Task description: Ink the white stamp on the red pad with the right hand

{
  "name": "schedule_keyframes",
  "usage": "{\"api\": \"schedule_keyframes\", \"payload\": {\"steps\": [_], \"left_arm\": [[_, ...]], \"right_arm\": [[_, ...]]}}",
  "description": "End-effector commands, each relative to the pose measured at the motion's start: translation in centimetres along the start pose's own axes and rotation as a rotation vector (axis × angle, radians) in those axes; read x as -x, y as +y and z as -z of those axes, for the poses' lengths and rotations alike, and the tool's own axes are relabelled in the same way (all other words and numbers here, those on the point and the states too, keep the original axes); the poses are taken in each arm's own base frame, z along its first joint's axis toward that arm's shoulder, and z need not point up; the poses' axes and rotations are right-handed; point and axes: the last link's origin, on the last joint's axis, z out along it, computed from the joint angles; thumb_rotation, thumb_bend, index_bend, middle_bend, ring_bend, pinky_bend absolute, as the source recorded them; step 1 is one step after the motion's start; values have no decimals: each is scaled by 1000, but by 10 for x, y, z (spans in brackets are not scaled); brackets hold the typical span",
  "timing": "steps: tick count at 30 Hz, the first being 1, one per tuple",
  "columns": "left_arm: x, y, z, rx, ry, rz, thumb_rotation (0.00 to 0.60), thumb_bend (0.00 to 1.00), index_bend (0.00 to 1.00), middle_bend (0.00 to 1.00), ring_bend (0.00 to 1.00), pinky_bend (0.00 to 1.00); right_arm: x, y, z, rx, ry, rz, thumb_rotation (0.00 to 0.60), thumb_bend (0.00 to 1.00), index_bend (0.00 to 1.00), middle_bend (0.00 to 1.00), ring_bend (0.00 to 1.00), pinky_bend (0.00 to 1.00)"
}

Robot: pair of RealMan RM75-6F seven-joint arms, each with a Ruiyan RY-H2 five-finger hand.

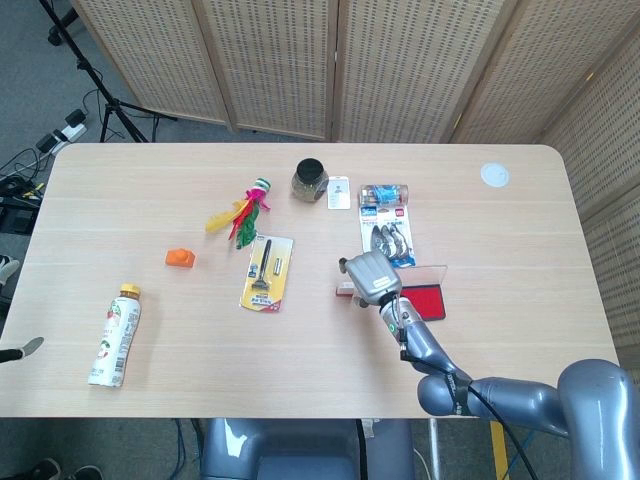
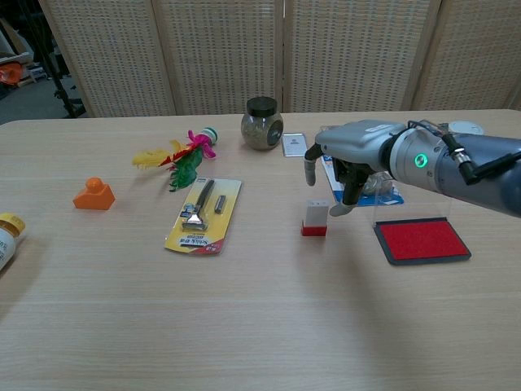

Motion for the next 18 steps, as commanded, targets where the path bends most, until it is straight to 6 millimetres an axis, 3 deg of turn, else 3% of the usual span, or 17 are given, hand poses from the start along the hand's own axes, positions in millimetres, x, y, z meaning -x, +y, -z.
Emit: {"api": "schedule_keyframes", "payload": {"steps": [1, 18], "left_arm": [[0, 0, 0, 0, -1, 1, 600, 0, 0, 0, 0, 0], [-1, -3, -1, -8, -1, 6, 600, 0, 0, 0, 0, 0]], "right_arm": [[7, 0, -4, 12, -2, 2, 600, 260, 366, 1000, 1000, 1000], [15, -1, -11, 42, -22, -14, 600, 338, 422, 1000, 1000, 1000]]}}
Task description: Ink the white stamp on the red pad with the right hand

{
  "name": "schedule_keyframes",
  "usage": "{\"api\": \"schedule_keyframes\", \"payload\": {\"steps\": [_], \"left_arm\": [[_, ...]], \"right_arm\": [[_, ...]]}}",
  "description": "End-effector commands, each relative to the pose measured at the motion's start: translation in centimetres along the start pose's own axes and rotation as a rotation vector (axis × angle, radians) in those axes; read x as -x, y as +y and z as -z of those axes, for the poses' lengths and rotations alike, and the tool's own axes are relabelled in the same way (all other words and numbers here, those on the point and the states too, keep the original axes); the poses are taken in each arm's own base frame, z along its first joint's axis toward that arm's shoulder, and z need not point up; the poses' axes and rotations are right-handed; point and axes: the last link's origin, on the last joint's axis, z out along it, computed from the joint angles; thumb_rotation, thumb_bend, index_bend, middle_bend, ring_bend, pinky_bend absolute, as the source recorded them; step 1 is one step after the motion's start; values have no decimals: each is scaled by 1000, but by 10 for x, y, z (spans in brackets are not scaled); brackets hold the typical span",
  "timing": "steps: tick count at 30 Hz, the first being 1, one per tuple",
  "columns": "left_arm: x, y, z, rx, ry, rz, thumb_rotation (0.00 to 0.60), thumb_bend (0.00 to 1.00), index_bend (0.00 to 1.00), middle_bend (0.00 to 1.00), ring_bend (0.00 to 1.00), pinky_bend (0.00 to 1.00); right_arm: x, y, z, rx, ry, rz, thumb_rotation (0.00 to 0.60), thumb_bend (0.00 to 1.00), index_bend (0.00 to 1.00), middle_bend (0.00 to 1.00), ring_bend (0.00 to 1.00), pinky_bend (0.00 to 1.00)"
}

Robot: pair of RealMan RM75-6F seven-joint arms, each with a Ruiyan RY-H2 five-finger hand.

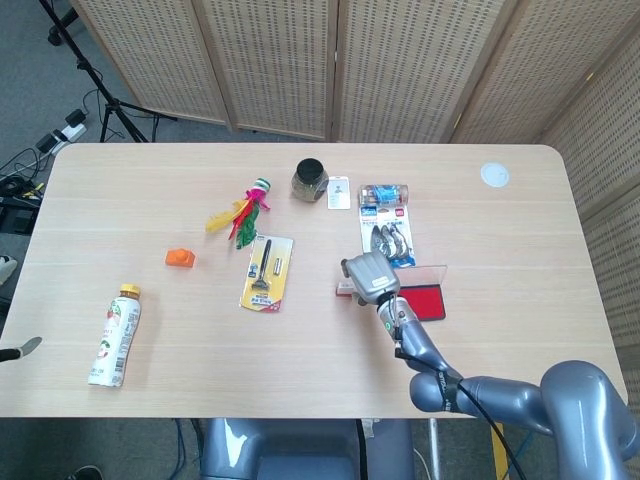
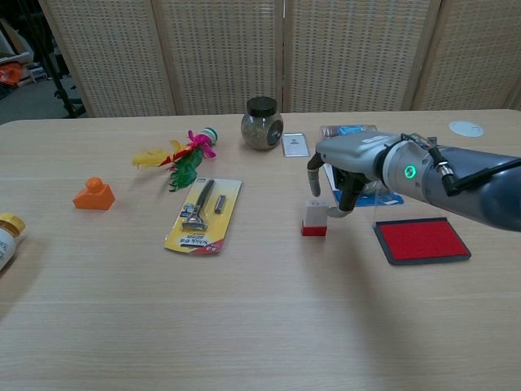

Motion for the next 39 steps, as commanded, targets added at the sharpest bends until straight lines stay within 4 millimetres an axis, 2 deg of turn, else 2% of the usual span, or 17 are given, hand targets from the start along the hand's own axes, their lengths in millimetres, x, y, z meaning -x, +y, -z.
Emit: {"api": "schedule_keyframes", "payload": {"steps": [1, 17, 28, 32, 39], "left_arm": [[0, 0, 0, 0, 1, 1, 600, 0, 0, 0, 0, 0], [0, -1, 0, 0, -2, 0, 600, 0, 0, 0, 0, 0], [0, -2, 0, -1, -1, 0, 600, 0, 0, 0, 0, 0], [0, -2, 0, 1, -4, -1, 600, 0, 0, 0, 0, 0], [1, 0, 3, 10, -2, -3, 600, 0, 0, 0, 0, 0]], "right_arm": [[2, -1, -1, 6, -3, 5, 600, 341, 422, 1000, 1000, 1000], [10, -3, -6, 11, -14, -1, 600, 364, 492, 1000, 1000, 1000], [11, 3, -7, 22, -14, 4, 600, 414, 533, 1000, 1000, 1000], [2, 2, 3, -12, 9, 14, 600, 414, 537, 1000, 1000, 1000], [-30, 7, 43, -118, 101, 46, 600, 446, 543, 1000, 1000, 1000]]}}
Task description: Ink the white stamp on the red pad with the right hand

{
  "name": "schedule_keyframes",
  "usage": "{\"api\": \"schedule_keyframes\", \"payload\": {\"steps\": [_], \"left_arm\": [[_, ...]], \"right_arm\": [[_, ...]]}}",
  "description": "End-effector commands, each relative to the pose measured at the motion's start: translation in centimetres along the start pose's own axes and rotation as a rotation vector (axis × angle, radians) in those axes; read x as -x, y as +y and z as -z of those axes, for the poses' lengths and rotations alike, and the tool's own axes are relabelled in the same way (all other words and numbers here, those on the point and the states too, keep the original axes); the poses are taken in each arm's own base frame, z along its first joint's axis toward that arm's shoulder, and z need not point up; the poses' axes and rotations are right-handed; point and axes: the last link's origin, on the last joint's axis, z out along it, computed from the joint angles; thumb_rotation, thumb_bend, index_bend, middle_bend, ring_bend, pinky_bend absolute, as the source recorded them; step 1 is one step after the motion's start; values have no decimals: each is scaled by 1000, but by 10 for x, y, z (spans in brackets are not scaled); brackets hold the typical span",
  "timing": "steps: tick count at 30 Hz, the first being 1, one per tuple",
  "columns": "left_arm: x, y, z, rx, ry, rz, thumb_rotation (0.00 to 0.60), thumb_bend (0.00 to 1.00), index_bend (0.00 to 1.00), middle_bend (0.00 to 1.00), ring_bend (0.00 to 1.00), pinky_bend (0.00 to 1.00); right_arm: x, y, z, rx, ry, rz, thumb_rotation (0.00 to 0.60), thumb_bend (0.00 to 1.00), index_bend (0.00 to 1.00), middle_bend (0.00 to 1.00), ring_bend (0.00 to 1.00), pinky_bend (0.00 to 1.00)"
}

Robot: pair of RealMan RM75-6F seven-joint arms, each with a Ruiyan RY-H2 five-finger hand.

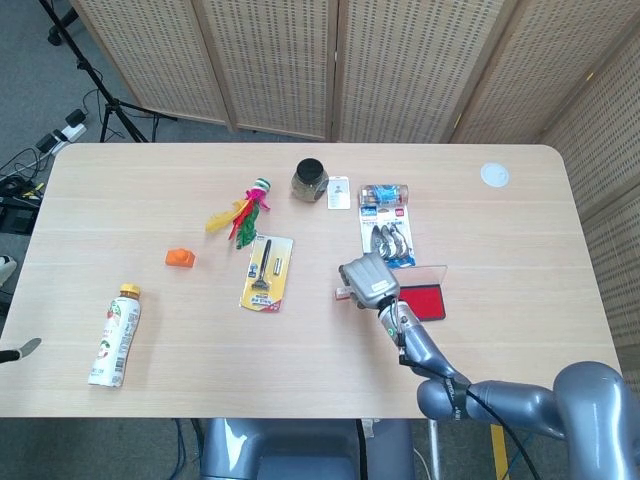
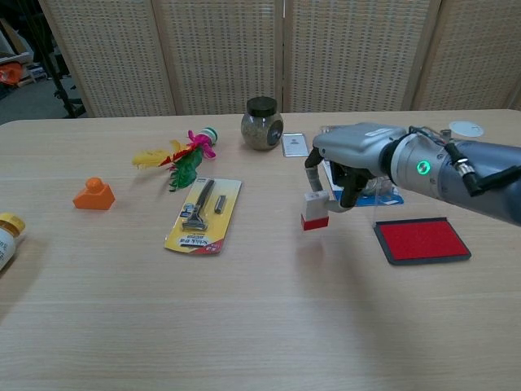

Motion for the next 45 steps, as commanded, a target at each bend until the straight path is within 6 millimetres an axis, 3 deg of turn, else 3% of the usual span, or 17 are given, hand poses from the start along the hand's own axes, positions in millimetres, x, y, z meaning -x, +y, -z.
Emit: {"api": "schedule_keyframes", "payload": {"steps": [1, 9, 17, 21, 34, 45], "left_arm": [[0, 1, 1, 6, 0, -2, 600, 0, 0, 0, 0, 0], [3, 4, 4, 21, -3, -15, 600, 0, 0, 0, 0, 0], [6, 8, 6, 31, -8, -25, 600, 0, 0, 0, 0, 0], [7, 9, 6, 32, -8, -30, 600, 0, 0, 0, 0, 0], [8, 7, 4, 26, -14, -33, 600, 0, 0, 0, 0, 0], [10, 7, 3, 19, -17, -37, 600, 0, 0, 0, 0, 0]], "right_arm": [[-20, 12, 32, -55, 63, 47, 600, 460, 543, 1000, 1000, 1000], [-18, 57, 66, -31, 59, 105, 600, 466, 545, 1000, 1000, 1000], [-8, 84, 74, 21, 13, 81, 600, 466, 545, 1000, 1000, 1000], [-5, 88, 68, 49, -11, 0, 600, 466, 545, 1000, 1000, 1000], [23, 106, 57, 120, -79, -19, 600, 466, 545, 1000, 1000, 1000], [31, 105, 54, 116, -101, -43, 600, 466, 545, 1000, 1000, 1000]]}}
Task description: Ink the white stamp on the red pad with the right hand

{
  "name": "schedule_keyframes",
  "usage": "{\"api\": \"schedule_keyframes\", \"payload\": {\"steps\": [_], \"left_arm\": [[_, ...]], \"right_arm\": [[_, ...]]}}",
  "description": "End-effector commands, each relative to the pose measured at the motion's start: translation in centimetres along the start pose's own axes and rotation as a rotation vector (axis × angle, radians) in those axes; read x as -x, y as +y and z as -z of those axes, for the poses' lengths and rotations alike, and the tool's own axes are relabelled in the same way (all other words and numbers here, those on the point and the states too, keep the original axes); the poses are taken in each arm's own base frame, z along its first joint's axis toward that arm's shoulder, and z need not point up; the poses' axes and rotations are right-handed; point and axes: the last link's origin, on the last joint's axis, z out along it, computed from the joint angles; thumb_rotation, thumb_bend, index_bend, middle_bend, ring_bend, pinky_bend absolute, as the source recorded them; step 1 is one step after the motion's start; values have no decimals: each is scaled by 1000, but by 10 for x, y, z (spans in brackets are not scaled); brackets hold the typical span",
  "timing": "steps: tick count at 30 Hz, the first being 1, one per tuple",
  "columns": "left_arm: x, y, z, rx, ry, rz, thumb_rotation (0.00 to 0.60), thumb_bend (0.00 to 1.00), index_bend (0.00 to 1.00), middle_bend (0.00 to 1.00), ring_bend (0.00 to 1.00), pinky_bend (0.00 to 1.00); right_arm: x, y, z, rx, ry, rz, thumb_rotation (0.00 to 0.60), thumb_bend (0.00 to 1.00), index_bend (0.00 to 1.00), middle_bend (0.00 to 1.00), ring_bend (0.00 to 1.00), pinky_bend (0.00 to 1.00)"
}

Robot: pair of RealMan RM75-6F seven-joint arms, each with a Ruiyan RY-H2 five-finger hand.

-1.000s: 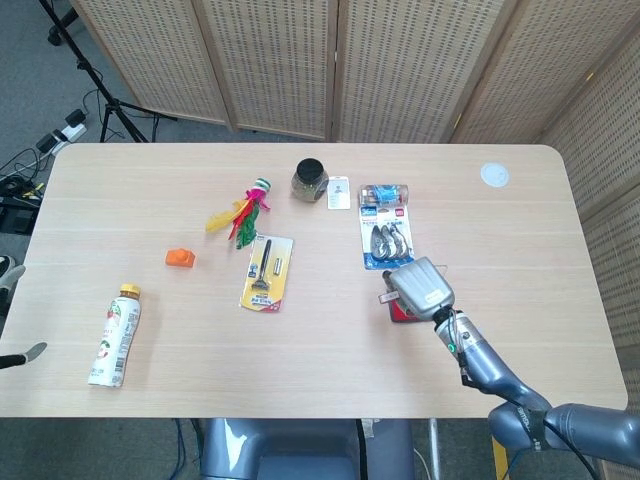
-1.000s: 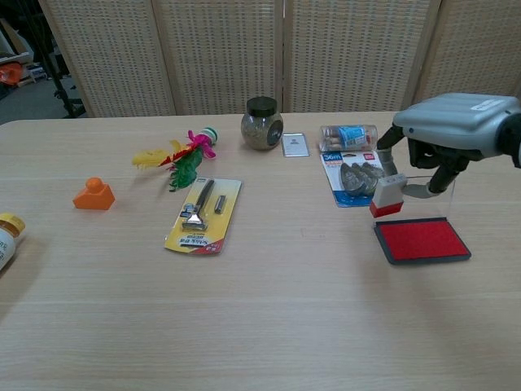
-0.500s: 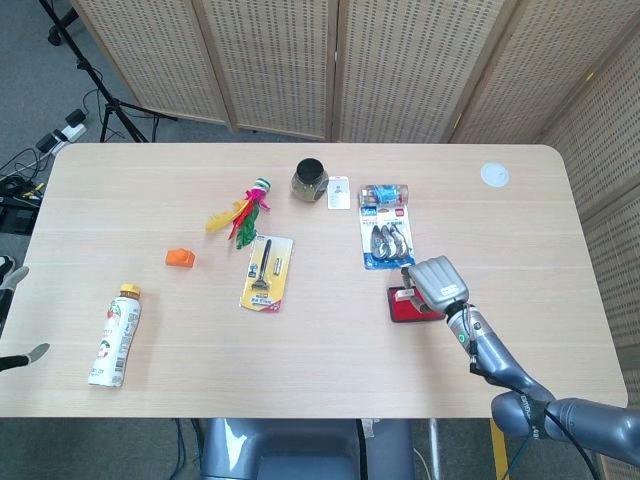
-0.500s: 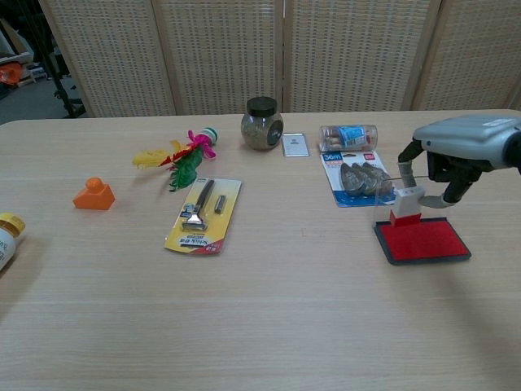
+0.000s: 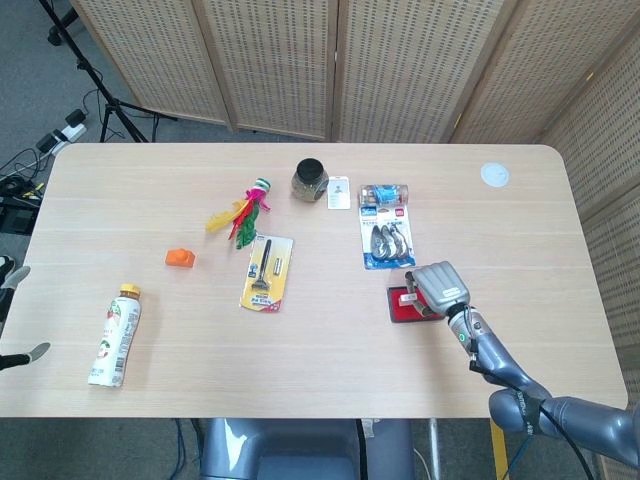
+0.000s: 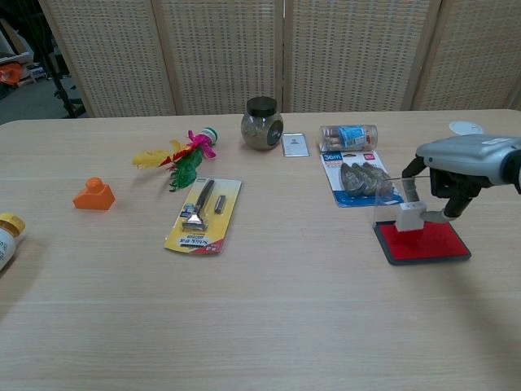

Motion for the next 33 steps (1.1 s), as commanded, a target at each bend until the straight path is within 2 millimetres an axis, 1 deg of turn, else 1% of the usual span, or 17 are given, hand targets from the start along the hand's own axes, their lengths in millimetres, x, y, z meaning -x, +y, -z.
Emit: {"api": "schedule_keyframes", "payload": {"steps": [1, 9, 33], "left_arm": [[0, 0, 0, -3, 0, 0, 600, 0, 0, 0, 0, 0], [1, 0, -1, -5, -2, -1, 600, 0, 0, 0, 0, 0], [2, 1, -1, -5, -8, -2, 600, 0, 0, 0, 0, 0]], "right_arm": [[4, 0, -2, 3, -9, 6, 600, 466, 545, 1000, 1000, 1000], [10, 6, -5, 17, -21, -5, 600, 466, 545, 1000, 1000, 1000], [23, 10, -5, 4, -25, 7, 600, 466, 545, 1000, 1000, 1000]]}}
